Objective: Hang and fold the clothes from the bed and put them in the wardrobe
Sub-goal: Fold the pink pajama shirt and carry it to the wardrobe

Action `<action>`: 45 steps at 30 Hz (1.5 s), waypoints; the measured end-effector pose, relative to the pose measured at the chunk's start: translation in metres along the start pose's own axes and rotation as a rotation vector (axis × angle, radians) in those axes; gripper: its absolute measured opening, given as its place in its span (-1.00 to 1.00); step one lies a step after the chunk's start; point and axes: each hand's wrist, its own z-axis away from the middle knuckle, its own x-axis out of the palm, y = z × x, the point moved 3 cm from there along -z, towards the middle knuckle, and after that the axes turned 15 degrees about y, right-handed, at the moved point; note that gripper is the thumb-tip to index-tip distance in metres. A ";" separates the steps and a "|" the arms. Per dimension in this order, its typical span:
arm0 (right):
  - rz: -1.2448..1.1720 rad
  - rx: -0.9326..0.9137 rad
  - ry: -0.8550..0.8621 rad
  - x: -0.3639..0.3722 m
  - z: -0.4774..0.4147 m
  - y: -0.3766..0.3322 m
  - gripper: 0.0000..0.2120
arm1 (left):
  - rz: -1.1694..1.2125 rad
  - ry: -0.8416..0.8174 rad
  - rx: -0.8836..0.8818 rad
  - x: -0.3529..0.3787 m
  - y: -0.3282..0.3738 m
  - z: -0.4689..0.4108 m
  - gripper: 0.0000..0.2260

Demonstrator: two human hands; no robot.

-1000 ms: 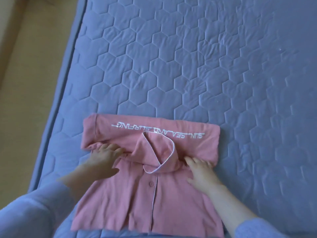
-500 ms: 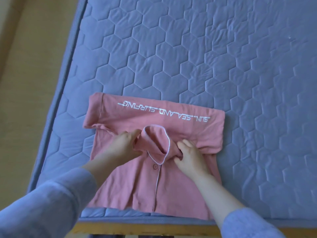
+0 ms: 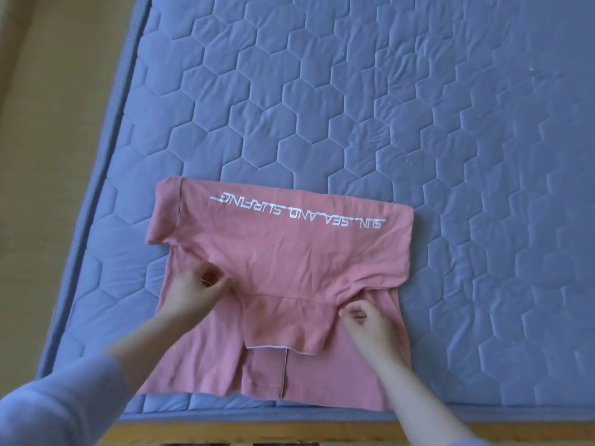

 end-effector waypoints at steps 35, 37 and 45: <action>-0.658 0.622 0.378 0.018 -0.076 0.002 -0.55 | 0.388 0.189 -0.780 0.028 -0.020 -0.075 -0.25; -0.698 0.620 0.281 0.023 -0.072 -0.001 -0.52 | 0.383 0.130 -0.782 0.031 -0.018 -0.074 -0.14; -0.909 0.700 -0.168 0.036 -0.014 -0.024 -0.80 | 0.738 -0.428 -0.767 0.040 -0.012 -0.008 -0.45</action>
